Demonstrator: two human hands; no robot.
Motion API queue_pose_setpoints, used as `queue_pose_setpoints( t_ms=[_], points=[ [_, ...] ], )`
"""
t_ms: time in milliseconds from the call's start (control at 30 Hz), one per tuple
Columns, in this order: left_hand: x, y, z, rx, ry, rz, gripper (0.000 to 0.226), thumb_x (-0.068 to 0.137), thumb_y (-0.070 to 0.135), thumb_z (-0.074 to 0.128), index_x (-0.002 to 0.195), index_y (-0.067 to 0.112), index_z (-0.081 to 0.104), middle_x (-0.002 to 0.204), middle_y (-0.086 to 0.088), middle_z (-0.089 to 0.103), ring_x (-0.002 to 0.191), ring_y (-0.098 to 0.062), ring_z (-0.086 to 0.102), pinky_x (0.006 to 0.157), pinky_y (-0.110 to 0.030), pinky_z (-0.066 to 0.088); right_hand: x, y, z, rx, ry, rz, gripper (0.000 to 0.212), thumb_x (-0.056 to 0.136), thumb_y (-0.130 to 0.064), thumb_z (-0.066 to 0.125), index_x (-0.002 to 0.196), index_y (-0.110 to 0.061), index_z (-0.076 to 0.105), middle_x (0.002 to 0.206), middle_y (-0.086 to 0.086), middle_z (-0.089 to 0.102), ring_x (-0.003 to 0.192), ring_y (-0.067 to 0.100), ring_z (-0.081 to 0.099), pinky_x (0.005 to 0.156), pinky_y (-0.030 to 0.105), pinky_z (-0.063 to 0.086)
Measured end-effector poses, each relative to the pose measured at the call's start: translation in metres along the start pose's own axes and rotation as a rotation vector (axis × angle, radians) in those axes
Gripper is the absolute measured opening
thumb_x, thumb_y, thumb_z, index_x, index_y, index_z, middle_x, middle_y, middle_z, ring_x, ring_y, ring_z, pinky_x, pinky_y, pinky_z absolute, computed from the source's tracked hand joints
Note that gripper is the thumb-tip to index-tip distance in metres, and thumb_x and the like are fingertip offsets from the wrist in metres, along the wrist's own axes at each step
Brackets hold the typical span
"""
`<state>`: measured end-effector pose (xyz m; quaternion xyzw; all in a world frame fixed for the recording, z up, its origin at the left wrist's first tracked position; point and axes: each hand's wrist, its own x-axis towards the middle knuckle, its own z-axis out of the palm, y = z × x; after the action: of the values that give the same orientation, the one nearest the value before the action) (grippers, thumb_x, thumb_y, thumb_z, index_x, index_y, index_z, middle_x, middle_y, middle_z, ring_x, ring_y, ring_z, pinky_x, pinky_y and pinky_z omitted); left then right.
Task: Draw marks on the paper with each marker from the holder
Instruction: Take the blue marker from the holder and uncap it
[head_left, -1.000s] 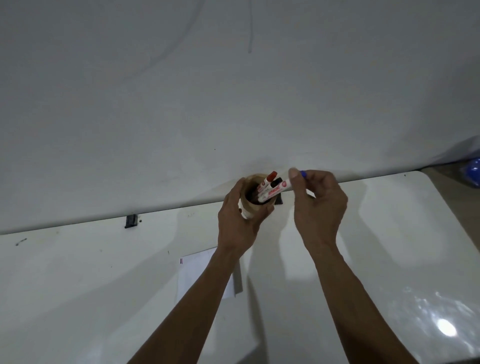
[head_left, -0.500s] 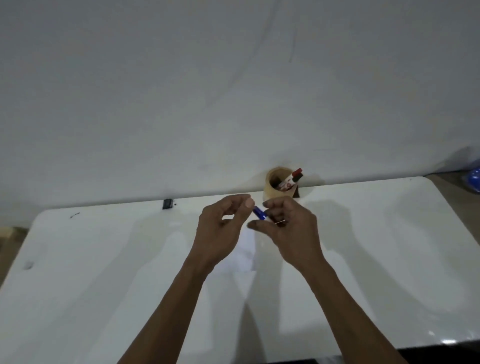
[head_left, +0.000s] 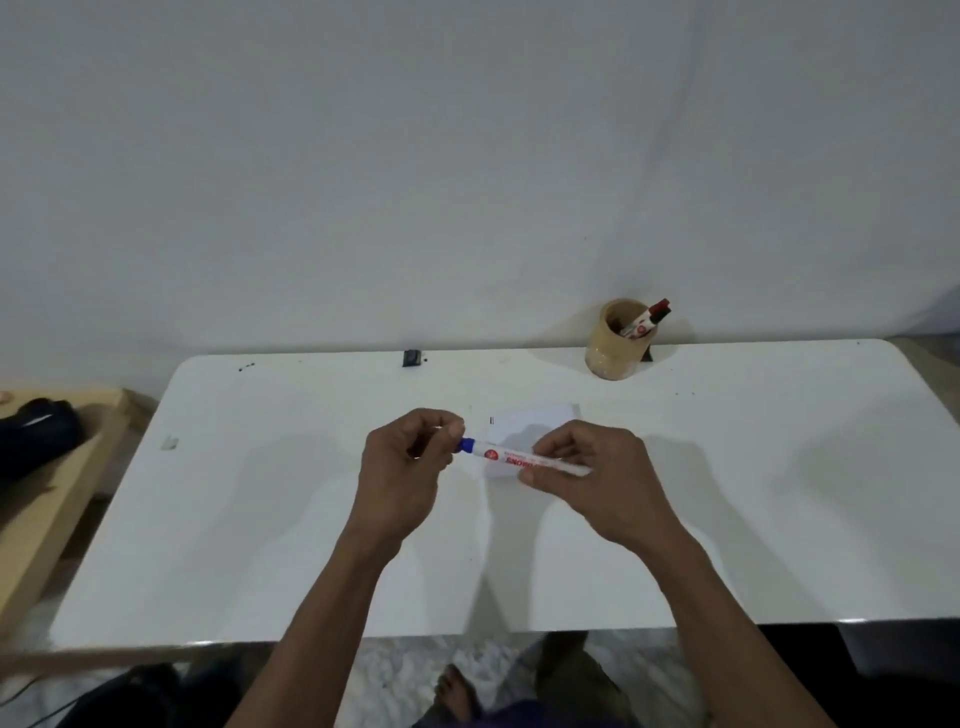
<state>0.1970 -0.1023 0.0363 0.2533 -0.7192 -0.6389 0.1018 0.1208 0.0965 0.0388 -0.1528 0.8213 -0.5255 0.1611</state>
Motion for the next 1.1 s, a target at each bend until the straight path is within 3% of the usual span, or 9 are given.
queue_pose_setpoints(
  t_ms=[167,267,333,467,600,667,767,933,1100],
  points=[
    [-0.020,-0.015,-0.019,0.042,-0.074,0.015,0.008,0.086,0.016,0.077,0.092,0.019,0.078,0.073,0.004,0.072,0.066,-0.007,0.058,0.065,-0.017,0.050,-0.016,-0.010,0.019,0.493,0.123,0.158,0.031,0.069,-0.005,0.090,0.093,-0.003,0.071,0.074,0.009,0.079,0.062,0.021,0.074,0.056,0.027,0.056],
    [-0.025,-0.022,-0.023,0.030,-0.108,0.004,0.004,0.088,0.016,0.075,0.089,0.017,0.079,0.063,0.011,0.066,0.062,-0.007,0.055,0.062,-0.017,0.047,-0.023,-0.013,0.039,0.696,0.149,0.244,0.016,0.078,-0.007,0.083,0.091,-0.006,0.074,0.078,0.012,0.076,0.070,0.024,0.072,0.061,0.029,0.055],
    [-0.026,-0.024,-0.022,0.025,-0.131,0.003,0.006,0.089,0.018,0.074,0.088,0.016,0.079,0.063,0.011,0.067,0.061,-0.008,0.056,0.064,-0.020,0.050,-0.025,-0.013,0.053,0.672,0.100,0.244,0.004,0.087,-0.011,0.077,0.090,-0.009,0.076,0.083,0.011,0.078,0.075,0.024,0.073,0.065,0.030,0.056],
    [-0.020,-0.028,-0.020,0.031,-0.161,-0.047,0.014,0.091,0.022,0.071,0.080,0.014,0.077,0.067,0.002,0.068,0.060,-0.010,0.058,0.064,-0.023,0.052,-0.020,-0.009,0.068,0.659,0.060,0.238,0.011,0.095,-0.015,0.069,0.090,-0.006,0.074,0.084,0.009,0.079,0.080,0.024,0.076,0.070,0.030,0.059],
    [-0.005,-0.035,-0.025,0.001,-0.134,-0.128,0.022,0.090,0.025,0.073,0.081,0.006,0.077,0.067,-0.010,0.066,0.059,-0.015,0.056,0.067,-0.036,0.049,-0.001,0.000,0.063,0.699,0.073,0.214,0.008,0.090,-0.014,0.069,0.085,-0.009,0.073,0.079,0.010,0.077,0.076,0.024,0.074,0.070,0.028,0.059],
    [0.006,-0.040,-0.029,0.010,-0.083,-0.163,0.018,0.089,0.023,0.074,0.081,0.007,0.077,0.066,-0.004,0.066,0.058,-0.014,0.055,0.067,-0.032,0.049,0.013,0.005,0.052,0.757,0.136,0.228,0.009,0.086,-0.016,0.070,0.086,-0.007,0.073,0.079,0.010,0.076,0.074,0.024,0.073,0.067,0.026,0.059],
    [0.027,-0.045,-0.027,0.144,-0.011,-0.141,0.009,0.087,0.023,0.076,0.082,0.016,0.076,0.068,0.002,0.069,0.060,-0.014,0.056,0.065,-0.025,0.049,0.033,0.015,0.037,0.729,0.163,0.232,0.009,0.093,-0.010,0.067,0.088,-0.007,0.073,0.084,0.011,0.077,0.076,0.025,0.073,0.069,0.027,0.060],
    [0.072,-0.056,-0.002,0.422,0.114,-0.079,0.008,0.086,0.019,0.074,0.087,0.012,0.072,0.082,-0.002,0.072,0.070,-0.013,0.061,0.068,-0.018,0.045,0.057,0.030,0.031,0.682,0.188,0.276,0.009,0.095,-0.011,0.068,0.095,-0.002,0.071,0.090,0.013,0.075,0.079,0.023,0.073,0.070,0.029,0.059],
    [0.113,-0.076,0.016,0.650,0.105,-0.044,0.008,0.090,0.009,0.068,0.098,0.009,0.070,0.100,-0.011,0.065,0.077,-0.015,0.054,0.069,-0.011,0.035,0.076,0.047,0.028,0.652,0.187,0.322,0.008,0.094,-0.011,0.070,0.096,-0.003,0.071,0.084,0.008,0.077,0.078,0.022,0.074,0.070,0.031,0.058]
  ],
)
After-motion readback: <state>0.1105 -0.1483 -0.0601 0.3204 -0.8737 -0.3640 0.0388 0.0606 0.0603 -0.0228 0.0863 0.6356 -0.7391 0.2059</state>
